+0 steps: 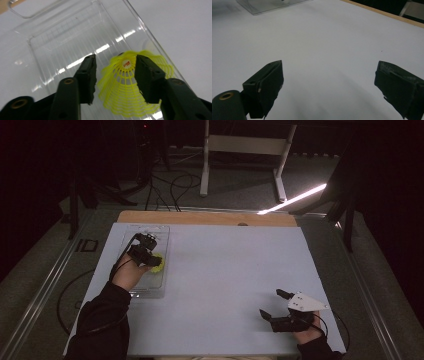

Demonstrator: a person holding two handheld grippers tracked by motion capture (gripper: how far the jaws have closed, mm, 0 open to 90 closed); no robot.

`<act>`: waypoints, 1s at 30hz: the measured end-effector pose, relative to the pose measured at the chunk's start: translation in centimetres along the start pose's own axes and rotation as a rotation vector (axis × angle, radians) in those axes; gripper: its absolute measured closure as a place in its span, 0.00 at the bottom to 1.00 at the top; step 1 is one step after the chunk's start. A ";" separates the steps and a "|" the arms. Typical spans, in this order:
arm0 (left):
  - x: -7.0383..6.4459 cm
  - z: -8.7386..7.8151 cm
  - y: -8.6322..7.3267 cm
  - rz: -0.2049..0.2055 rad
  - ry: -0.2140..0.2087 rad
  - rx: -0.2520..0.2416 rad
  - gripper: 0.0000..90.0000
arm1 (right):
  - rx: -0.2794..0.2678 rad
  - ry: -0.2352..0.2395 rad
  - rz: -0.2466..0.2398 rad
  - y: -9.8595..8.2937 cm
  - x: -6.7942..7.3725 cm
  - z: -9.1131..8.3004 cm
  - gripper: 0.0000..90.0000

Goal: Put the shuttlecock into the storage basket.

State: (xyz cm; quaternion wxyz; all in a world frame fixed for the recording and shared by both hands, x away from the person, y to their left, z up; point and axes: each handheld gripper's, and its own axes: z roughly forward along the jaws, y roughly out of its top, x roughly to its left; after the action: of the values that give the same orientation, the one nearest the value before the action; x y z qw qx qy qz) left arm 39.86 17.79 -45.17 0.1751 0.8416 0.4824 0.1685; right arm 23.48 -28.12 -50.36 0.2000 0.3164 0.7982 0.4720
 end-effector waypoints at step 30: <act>-2.1 -5.0 1.5 0.012 -0.110 -0.134 0.08 | 0.000 -0.003 -0.001 0.0 0.0 0.0 0.10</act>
State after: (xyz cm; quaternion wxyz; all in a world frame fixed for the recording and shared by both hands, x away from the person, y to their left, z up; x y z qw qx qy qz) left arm 37.74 15.89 -40.27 0.2563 0.8388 0.4547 0.1551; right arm 23.45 -28.08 -50.31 0.2014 0.3167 0.7980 0.4716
